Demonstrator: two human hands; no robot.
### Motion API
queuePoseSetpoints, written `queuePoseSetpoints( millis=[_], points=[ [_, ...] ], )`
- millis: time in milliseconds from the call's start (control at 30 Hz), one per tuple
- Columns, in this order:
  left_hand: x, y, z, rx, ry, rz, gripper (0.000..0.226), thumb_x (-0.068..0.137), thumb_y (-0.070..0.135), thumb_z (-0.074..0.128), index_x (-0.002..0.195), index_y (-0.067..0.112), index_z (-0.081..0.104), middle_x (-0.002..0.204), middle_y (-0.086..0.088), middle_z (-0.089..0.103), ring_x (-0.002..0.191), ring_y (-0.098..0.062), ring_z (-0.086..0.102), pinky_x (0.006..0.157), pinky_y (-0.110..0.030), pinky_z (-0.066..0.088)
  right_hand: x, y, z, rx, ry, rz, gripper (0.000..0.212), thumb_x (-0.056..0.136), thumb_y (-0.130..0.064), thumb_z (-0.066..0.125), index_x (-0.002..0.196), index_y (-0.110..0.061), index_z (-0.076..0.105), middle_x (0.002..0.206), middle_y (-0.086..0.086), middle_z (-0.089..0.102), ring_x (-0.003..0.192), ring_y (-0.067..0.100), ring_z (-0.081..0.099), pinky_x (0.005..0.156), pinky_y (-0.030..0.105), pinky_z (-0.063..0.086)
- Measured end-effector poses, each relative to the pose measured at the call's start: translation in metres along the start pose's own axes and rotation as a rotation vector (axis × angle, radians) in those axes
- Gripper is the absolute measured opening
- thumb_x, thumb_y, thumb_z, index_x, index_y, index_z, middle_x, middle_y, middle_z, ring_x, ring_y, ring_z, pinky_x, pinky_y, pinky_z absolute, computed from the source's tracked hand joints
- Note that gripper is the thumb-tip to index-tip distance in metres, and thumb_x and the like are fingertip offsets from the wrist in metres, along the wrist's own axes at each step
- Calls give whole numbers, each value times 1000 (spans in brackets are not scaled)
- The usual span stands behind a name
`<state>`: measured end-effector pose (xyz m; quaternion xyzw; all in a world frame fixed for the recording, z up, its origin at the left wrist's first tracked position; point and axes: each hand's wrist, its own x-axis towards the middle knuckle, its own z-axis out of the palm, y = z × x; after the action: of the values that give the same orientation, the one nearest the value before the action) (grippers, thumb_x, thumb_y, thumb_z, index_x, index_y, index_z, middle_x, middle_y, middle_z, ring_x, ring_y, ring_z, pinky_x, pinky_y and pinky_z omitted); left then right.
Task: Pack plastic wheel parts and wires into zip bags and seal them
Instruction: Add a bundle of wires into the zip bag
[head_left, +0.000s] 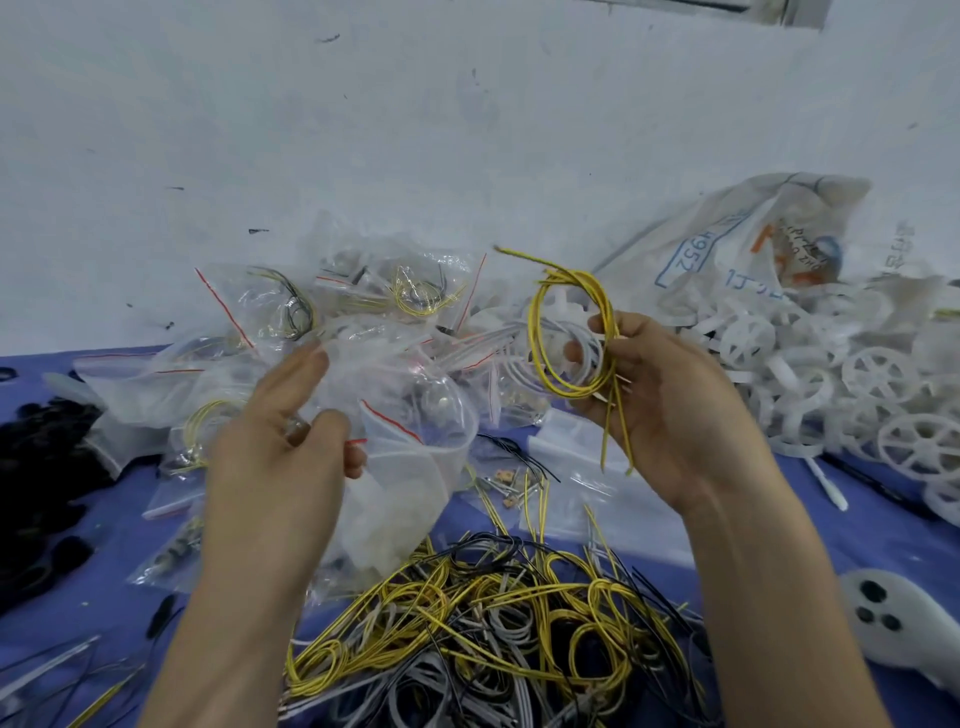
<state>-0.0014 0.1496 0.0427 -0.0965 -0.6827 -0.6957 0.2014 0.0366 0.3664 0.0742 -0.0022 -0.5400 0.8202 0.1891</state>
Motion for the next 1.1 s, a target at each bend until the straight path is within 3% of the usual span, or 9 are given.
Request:
queuePoseSetpoints(
  millis=[133, 233, 333, 533, 700, 767, 867, 1000, 1100],
  points=[
    [6, 5, -10, -62, 141, 24, 48, 88, -2, 45, 112, 38, 56, 134, -5, 56, 51, 2, 57, 45, -7, 41, 13, 23, -15, -159, -43, 196, 23, 93, -2, 41, 82, -10, 60, 69, 6, 64, 59, 14, 61, 50, 26, 53],
    [9, 3, -17, -68, 150, 10, 48, 86, 0, 46, 87, 45, 64, 134, -9, 56, 115, -28, 59, 66, -17, 47, 21, 69, -21, -490, -159, 479, 14, 92, -2, 46, 84, -5, 57, 65, 8, 62, 58, 16, 59, 51, 26, 52],
    [9, 2, -19, -32, 122, -14, 51, 86, 1, 46, 75, 47, 66, 133, -21, 54, 126, -36, 48, 76, -25, 46, 25, 107, -25, -1021, -300, 620, 11, 91, -2, 46, 82, -1, 53, 69, 16, 52, 54, 20, 53, 62, 37, 55],
    [12, 0, -18, -46, 123, -16, 50, 87, 0, 45, 88, 47, 62, 135, -18, 53, 117, -35, 55, 56, -9, 48, 31, 111, -18, -1469, -388, 329, 30, 84, -7, 46, 56, -10, 34, 58, 13, 35, 55, 22, 29, 53, 29, 27],
    [8, 4, -14, -73, 107, -4, 51, 87, -2, 45, 101, 45, 58, 134, -6, 56, 46, -4, 49, 51, -10, 46, 25, 125, -9, -1570, -496, 310, 22, 83, -16, 64, 81, 5, 66, 72, 16, 51, 67, 25, 48, 59, 29, 36],
    [5, 5, -12, -60, 74, -4, 52, 87, -4, 44, 108, 41, 57, 133, -8, 56, 43, -2, 47, 48, -10, 45, 25, 127, -9, -1673, -474, 263, 14, 84, -11, 62, 75, 0, 67, 72, 13, 54, 72, 28, 53, 61, 30, 41],
    [2, 5, -7, -43, 24, 17, 50, 87, -7, 44, 111, 33, 60, 126, 16, 59, 37, -1, 44, 43, -9, 41, 26, 123, -11, -1736, -451, 240, 34, 84, -5, 60, 56, -9, 42, 62, 12, 42, 68, 25, 44, 52, 30, 34],
    [1, 4, -4, -26, -37, -8, 50, 87, -9, 47, 108, 35, 62, 112, 45, 53, 36, -1, 42, 41, -11, 41, 28, 99, -18, -1640, -374, 270, 30, 87, -8, 57, 61, -10, 43, 71, 11, 47, 71, 21, 47, 58, 27, 34],
    [0, 5, -4, 3, -75, -12, 54, 87, -10, 47, 109, 37, 61, 112, 48, 49, 40, 1, 45, 42, -11, 41, 30, 72, -33, -1529, -250, 220, 10, 92, -12, 54, 87, -5, 58, 89, 13, 59, 81, 23, 54, 64, 26, 40]
  ],
)
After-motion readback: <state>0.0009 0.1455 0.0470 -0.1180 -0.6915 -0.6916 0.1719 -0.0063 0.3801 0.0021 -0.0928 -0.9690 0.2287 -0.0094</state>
